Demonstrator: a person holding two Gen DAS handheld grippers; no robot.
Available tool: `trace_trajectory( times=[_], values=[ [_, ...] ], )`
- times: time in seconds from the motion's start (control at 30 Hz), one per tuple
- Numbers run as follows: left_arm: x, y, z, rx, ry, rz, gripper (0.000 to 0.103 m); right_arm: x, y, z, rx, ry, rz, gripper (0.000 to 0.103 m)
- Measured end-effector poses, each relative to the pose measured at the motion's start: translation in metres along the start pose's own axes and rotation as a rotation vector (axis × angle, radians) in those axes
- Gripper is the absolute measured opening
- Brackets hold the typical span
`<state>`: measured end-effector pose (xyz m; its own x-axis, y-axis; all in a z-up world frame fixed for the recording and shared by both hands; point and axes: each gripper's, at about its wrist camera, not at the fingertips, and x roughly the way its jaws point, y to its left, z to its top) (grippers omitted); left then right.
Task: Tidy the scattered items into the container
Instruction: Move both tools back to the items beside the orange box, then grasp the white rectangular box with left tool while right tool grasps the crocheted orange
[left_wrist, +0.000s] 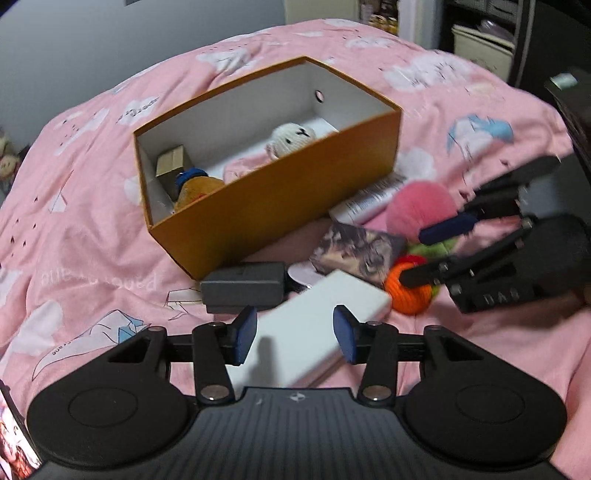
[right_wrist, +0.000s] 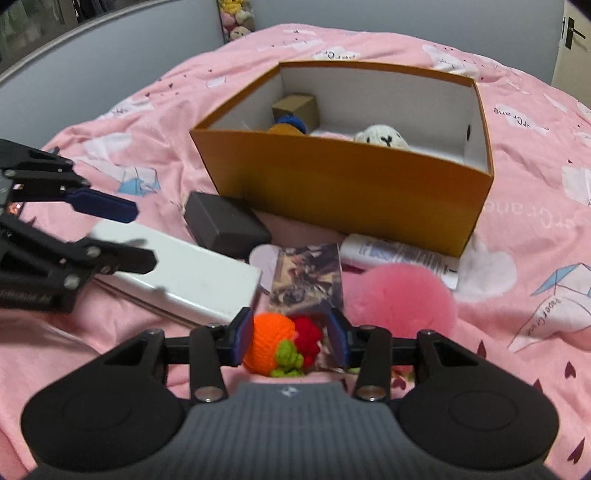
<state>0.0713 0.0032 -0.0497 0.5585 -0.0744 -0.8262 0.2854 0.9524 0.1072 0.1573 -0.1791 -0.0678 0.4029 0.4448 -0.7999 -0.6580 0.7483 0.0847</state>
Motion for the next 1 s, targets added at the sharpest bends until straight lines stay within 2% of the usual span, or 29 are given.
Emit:
trace_trajectory(
  times=[0.2, 0.4, 0.73, 0.87, 1.0],
  values=[
    [0.003, -0.018, -0.011, 0.136, 0.038, 0.038, 0.057, 0.008, 0.002, 0.0, -0.008, 0.032, 0.021, 0.05],
    [0.005, -0.026, -0.016, 0.228, 0.075, 0.054, 0.059, 0.017, 0.007, -0.003, -0.033, 0.065, 0.021, 0.055],
    [0.028, -0.049, -0.023, 0.428, 0.135, 0.172, 0.066, 0.019, 0.006, -0.004, -0.024, 0.071, 0.025, 0.055],
    [0.035, -0.054, -0.022, 0.461, 0.139, 0.198, 0.067, 0.019, 0.006, -0.003, -0.024, 0.07, 0.025, 0.055],
    [0.037, -0.053, -0.022, 0.438, 0.127, 0.204, 0.067, 0.02, 0.005, -0.004, -0.023, 0.07, 0.025, 0.054]
  ],
)
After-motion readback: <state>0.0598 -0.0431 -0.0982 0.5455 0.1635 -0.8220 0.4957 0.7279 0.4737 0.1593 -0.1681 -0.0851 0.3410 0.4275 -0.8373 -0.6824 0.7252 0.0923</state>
